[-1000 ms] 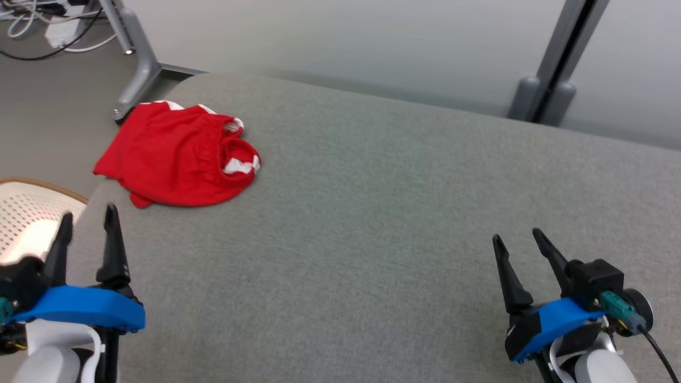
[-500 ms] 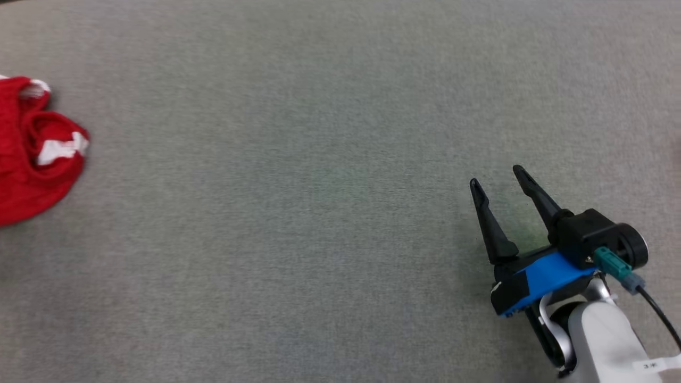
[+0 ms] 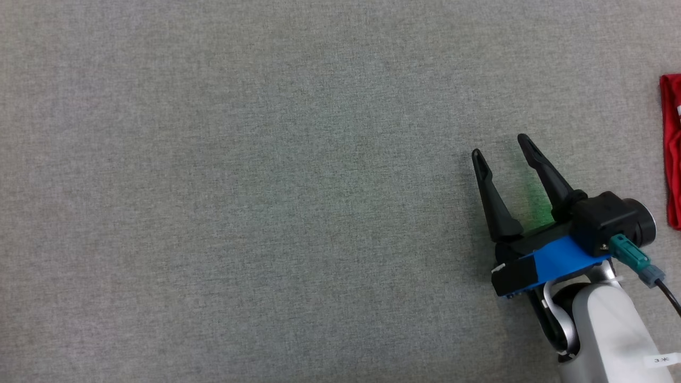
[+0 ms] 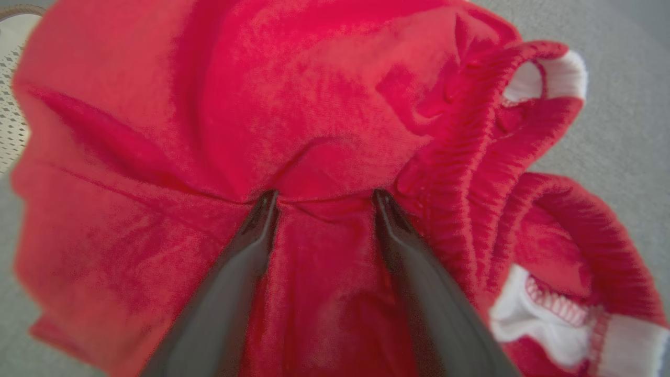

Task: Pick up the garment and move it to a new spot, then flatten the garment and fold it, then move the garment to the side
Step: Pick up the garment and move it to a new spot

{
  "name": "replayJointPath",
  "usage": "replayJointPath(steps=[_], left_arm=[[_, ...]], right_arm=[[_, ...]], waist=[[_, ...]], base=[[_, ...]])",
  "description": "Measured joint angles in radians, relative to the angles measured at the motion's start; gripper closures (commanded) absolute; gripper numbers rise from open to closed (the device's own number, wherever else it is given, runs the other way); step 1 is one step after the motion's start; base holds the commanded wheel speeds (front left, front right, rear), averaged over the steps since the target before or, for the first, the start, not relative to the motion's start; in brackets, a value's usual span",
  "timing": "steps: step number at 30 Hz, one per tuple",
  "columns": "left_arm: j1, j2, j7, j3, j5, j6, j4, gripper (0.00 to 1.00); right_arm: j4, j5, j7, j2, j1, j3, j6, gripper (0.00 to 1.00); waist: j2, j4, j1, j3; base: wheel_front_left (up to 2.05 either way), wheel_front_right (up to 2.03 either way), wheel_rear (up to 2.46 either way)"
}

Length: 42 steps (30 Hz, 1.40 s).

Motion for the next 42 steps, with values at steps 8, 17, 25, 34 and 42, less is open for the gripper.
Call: replayJointPath(steps=[8, 17, 25, 34, 42], left_arm=[[-0.004, -0.002, -0.055, -0.034, 0.042, -0.031, -0.014, 1.00], [-0.085, 0.033, -0.092, -0.107, 0.105, -0.120, -0.088, 1.00], [-0.249, -0.050, -0.003, -0.258, 0.133, -0.177, -0.290, 1.00], [-0.274, -0.219, 0.108, -0.426, 0.087, -0.196, -0.545, 1.00], [-0.081, -0.356, 0.083, -0.588, 0.053, -0.236, -0.535, 1.00]], right_arm=[[0.044, 0.018, -0.027, 0.016, -0.016, -0.005, 0.000, 0.00], [0.151, 0.046, -0.066, 0.033, -0.012, 0.018, 0.000, 0.00], [0.191, 0.066, -0.074, 0.038, 0.046, -0.014, 0.000, 0.00], [0.163, 0.066, -0.057, 0.041, 0.086, -0.042, 0.000, 0.00], [0.146, 0.082, -0.051, 0.041, 0.101, -0.060, 0.000, 0.00]], waist=[[0.0000, 0.006, 0.0000, -0.051], [0.0000, 0.040, -0.0001, -0.232], [0.0000, 0.033, -0.0004, -0.383], [0.0000, -0.061, -0.0003, -0.440], [0.0000, -0.191, -0.0001, -0.431]], base=[[0.00, 0.00, 0.00], [0.00, 0.00, 0.00], [0.00, 0.00, 0.00], [0.00, 0.00, 0.00], [0.00, 0.00, 0.00]])
